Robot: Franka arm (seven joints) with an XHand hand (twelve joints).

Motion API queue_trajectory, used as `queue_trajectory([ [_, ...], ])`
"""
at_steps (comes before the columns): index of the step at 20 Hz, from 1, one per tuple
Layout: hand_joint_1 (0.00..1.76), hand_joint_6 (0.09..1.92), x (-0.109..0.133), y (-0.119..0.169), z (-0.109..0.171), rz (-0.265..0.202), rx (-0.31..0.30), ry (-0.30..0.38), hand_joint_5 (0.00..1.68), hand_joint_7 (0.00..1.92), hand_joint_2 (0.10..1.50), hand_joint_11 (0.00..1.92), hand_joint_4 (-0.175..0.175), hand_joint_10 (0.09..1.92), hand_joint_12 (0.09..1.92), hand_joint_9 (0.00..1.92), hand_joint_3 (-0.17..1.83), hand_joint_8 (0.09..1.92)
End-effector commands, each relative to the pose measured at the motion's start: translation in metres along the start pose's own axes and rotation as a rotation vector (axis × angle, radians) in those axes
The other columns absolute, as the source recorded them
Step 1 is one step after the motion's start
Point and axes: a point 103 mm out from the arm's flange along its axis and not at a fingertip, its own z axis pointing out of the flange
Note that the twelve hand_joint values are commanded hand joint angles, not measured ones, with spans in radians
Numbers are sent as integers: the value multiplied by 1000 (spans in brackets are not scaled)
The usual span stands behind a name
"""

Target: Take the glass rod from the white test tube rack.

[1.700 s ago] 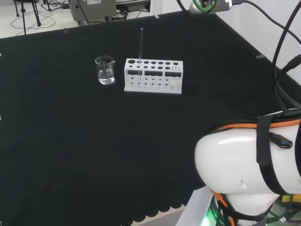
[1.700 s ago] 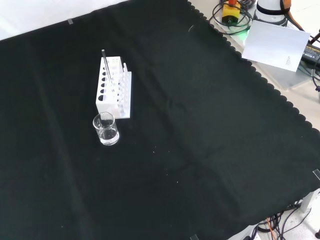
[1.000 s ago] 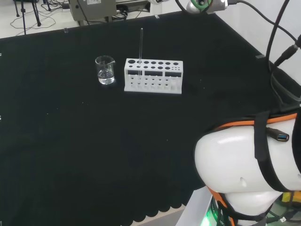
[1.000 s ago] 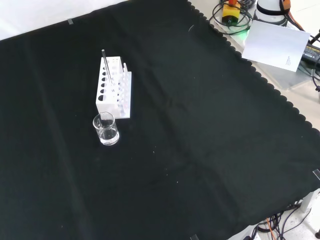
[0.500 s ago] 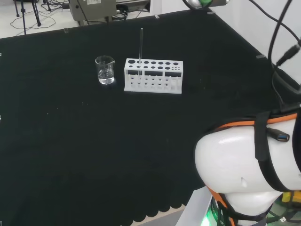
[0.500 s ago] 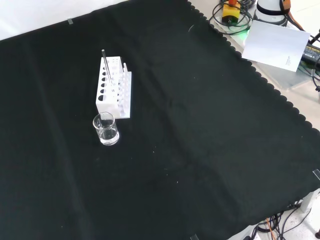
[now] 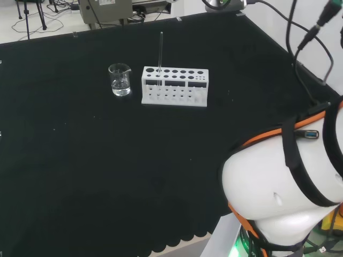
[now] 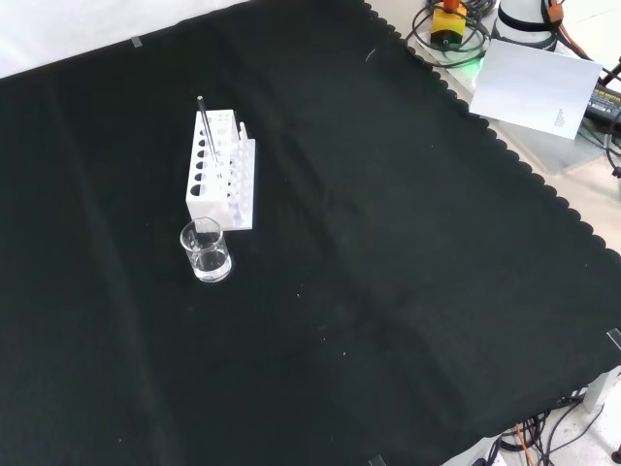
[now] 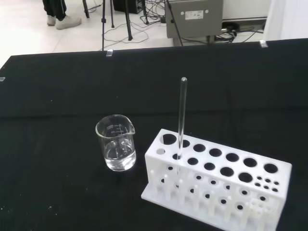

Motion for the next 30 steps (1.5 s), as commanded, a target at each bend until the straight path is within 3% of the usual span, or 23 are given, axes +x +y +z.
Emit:
queue_trajectory([
  [1, 564, 87, -1, 45, 6, -37, -31, 24, 222, 447, 883, 670, -175, 896, 1338, 789, 425, 996],
  [11, 590, 87, 1, 92, 26, -84, -26, 37, 325, 550, 884, 750, -175, 902, 1307, 860, 430, 1015],
  [22, 609, 114, 3, 145, 58, -133, 24, 42, 373, 654, 887, 869, -175, 924, 1276, 971, 434, 1033],
  [30, 608, 125, -10, 170, 93, -145, 76, 47, 379, 662, 890, 882, -175, 932, 1272, 978, 436, 1041],
])
